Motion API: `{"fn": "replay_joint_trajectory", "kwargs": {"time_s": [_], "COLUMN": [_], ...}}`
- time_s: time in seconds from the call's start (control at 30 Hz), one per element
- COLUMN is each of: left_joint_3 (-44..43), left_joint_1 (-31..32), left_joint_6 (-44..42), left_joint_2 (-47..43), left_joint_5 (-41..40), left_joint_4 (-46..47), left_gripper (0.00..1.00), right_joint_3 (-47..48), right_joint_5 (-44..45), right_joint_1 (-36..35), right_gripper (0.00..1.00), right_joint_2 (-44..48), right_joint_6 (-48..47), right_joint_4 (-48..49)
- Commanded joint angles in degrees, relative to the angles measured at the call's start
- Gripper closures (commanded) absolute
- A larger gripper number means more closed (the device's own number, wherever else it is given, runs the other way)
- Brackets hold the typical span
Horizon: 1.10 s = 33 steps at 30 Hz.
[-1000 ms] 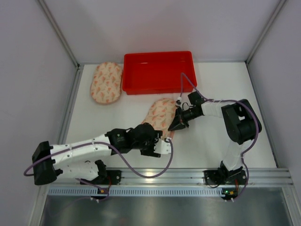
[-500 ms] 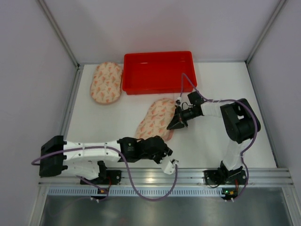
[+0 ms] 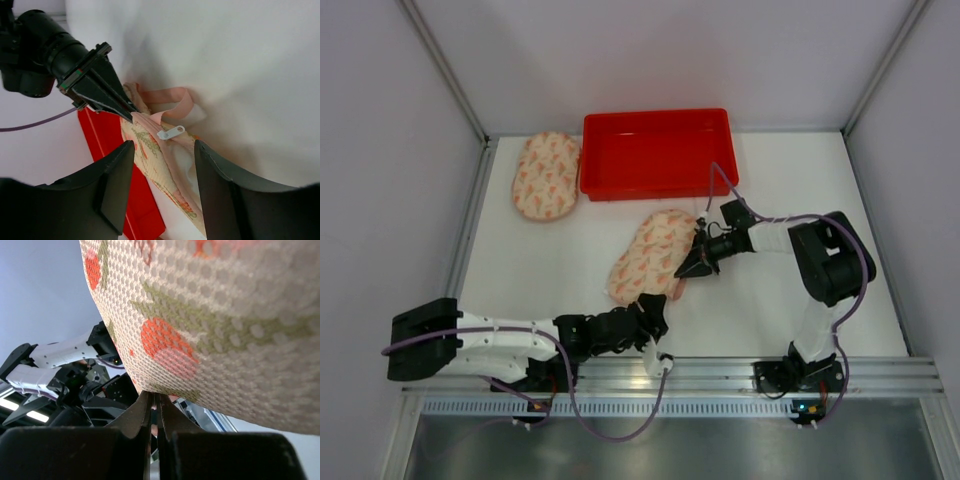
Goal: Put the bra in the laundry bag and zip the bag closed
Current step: Adjust the bra in the laundry bag, then zip the laundry bag at the center of the board.
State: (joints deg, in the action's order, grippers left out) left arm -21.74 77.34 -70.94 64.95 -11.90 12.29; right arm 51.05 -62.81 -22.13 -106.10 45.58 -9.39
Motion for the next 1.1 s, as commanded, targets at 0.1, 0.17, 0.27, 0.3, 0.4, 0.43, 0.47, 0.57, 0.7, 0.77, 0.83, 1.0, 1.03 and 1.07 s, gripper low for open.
{"fn": "replay_joint_trajectory", "kwargs": {"time_s": [0.1,0.17,0.27,0.3,0.4,0.43,0.47,0.57,0.7,0.77,0.83,1.0,1.03,1.07], "left_joint_3": [7.0,7.6,7.9,7.9,7.3,7.2,7.1,7.5,9.1,10.0,10.6,12.2,12.2,12.2], "left_joint_1": [-0.2,-0.2,-0.2,-0.2,-0.1,-0.1,-0.1,-0.1,-0.1,-0.1,-0.1,-0.2,-0.2,-0.2], "left_joint_6": [-5.2,-5.5,-6.1,-6.0,-5.7,-5.9,-6.0,-7.3,-9.6,-10.4,-11.6,-15.2,-15.6,-15.9], "left_joint_2": [-3.4,-3.9,-3.9,-3.8,-2.6,-2.3,-1.8,-0.5,1.1,1.4,1.7,4.5,5.2,5.8], "left_joint_5": [-1.0,-0.8,-0.8,-0.7,-0.8,-0.8,-0.8,-0.9,-1.0,-0.4,-0.1,-1.5,-1.9,-2.4], "left_joint_4": [16.6,16.6,17.1,17.1,18.4,18.8,19.2,20.5,23.6,24.5,25.1,28.8,30.1,31.0], "left_gripper": [0.42,0.42,0.42,0.41,0.41,0.41,0.41,0.41,0.41,0.41,0.42,0.43,0.43,0.43], "right_joint_3": [0.1,0.0,-0.2,-0.2,0.0,0.0,0.3,0.2,-0.3,-0.6,-0.7,-0.7,-0.7,-0.7], "right_joint_5": [1.9,1.9,2.0,2.1,2.3,2.4,2.4,1.7,1.1,1.1,1.0,0.7,0.7,0.7], "right_joint_1": [-1.6,-1.8,-2.3,-2.4,-3.2,-3.3,-3.4,-3.6,-3.7,-3.8,-3.8,-3.8,-3.8,-4.0], "right_gripper": [1.00,1.00,1.00,1.00,1.00,1.00,1.00,1.00,1.00,1.00,1.00,1.00,1.00,1.00], "right_joint_2": [4.2,4.3,4.5,4.5,4.4,4.4,4.2,4.2,4.5,4.8,4.9,4.2,4.2,4.2], "right_joint_6": [3.2,3.5,4.8,5.0,6.1,6.2,6.4,7.5,8.6,8.9,9.0,9.1,9.1,9.2], "right_joint_4": [-0.2,-0.1,0.5,0.7,1.4,1.4,1.4,1.9,3.1,3.3,3.6,3.9,3.8,3.8]}}
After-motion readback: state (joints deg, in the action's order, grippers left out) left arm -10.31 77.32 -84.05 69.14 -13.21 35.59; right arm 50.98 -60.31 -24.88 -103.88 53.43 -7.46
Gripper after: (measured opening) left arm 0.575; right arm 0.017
